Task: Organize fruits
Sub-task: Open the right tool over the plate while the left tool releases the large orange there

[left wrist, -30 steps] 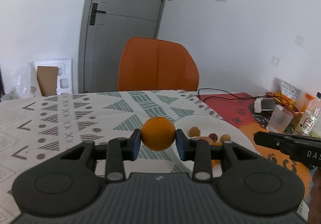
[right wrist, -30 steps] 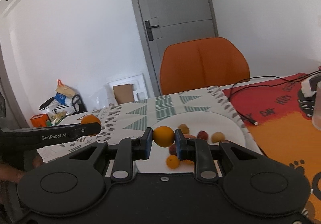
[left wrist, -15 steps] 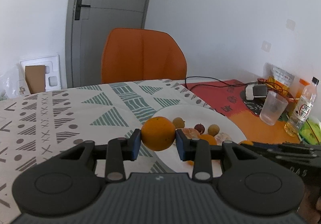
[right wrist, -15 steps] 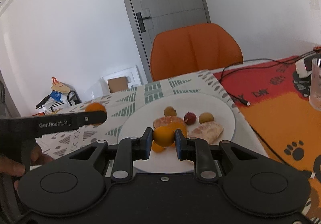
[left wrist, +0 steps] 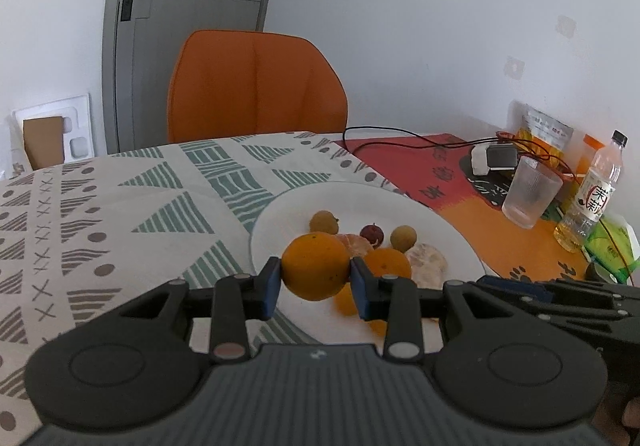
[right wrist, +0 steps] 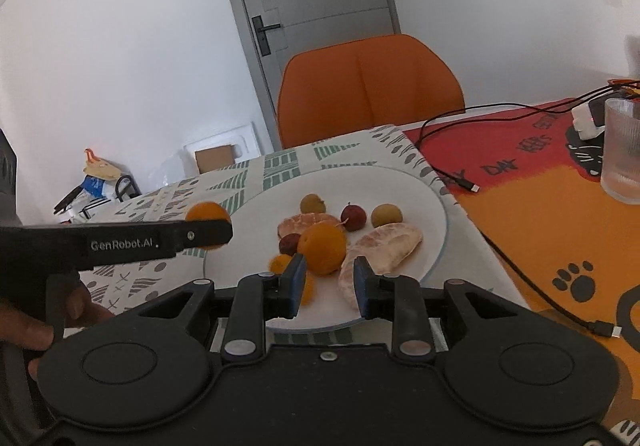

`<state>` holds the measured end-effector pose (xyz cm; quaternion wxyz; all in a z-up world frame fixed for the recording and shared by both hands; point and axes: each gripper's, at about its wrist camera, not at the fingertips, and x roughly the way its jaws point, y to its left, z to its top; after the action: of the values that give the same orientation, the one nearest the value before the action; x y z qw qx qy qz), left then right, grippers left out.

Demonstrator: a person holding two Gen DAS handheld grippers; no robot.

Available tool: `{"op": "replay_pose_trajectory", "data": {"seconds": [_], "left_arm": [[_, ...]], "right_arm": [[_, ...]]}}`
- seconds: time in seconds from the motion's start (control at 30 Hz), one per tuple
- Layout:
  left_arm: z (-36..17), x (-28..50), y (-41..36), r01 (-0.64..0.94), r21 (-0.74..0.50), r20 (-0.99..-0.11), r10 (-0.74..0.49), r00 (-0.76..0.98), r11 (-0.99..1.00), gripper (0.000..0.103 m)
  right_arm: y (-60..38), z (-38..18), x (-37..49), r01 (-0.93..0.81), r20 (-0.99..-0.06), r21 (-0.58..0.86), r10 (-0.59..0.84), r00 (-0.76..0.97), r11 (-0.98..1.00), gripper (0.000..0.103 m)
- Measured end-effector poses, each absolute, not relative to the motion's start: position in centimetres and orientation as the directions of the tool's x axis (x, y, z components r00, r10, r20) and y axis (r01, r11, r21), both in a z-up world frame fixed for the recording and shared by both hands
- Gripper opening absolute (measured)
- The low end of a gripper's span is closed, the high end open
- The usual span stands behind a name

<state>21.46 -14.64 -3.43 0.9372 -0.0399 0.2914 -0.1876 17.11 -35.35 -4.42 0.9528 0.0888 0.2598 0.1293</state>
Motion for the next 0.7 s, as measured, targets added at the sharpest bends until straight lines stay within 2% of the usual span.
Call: {"op": "replay_pose_trajectory", "data": {"seconds": [0.27,0.37,0.43,0.57,0.63,0.7], "left_arm": [[-2.2,20.9,-14.1,0.298,-0.153,-0.515,-0.333,0.79,0.942,0.04],[-1.7,20.6,-13.3,0.282,-0.14,-0.511,-0.313,0.8,0.949,0.051],[-1.3,20.2,-12.6,0.261,-0.13,-0.5,-0.291,0.816,0.956,0.065],[-0.3,19.3,-11.1,0.227,-0.119,-0.484,-0.256,0.837,0.967,0.073],[0.1,18.7,-10.4,0.204,-0.119,-0.473,-0.236,0.849,0.972,0.082],[0.5,18.2,-9.7,0.188,-0.123,-0.468,-0.224,0.855,0.975,0.085]], "right_arm": [[-36.4,-4.1,16.8,-0.178,-0.457,0.25,0.278,0.845,0.952,0.028],[-36.6,-3.7,16.5,-0.177,-0.447,0.251,0.276,0.851,0.952,0.032],[-36.6,-3.5,16.3,-0.177,-0.441,0.247,0.273,0.855,0.953,0.034],[-37.0,-3.2,16.0,-0.174,-0.436,0.247,0.27,0.859,0.953,0.034],[-37.1,-3.0,15.9,-0.175,-0.432,0.254,0.273,0.859,0.951,0.035],[-37.2,-2.7,15.8,-0.176,-0.427,0.259,0.276,0.861,0.95,0.04]]}}
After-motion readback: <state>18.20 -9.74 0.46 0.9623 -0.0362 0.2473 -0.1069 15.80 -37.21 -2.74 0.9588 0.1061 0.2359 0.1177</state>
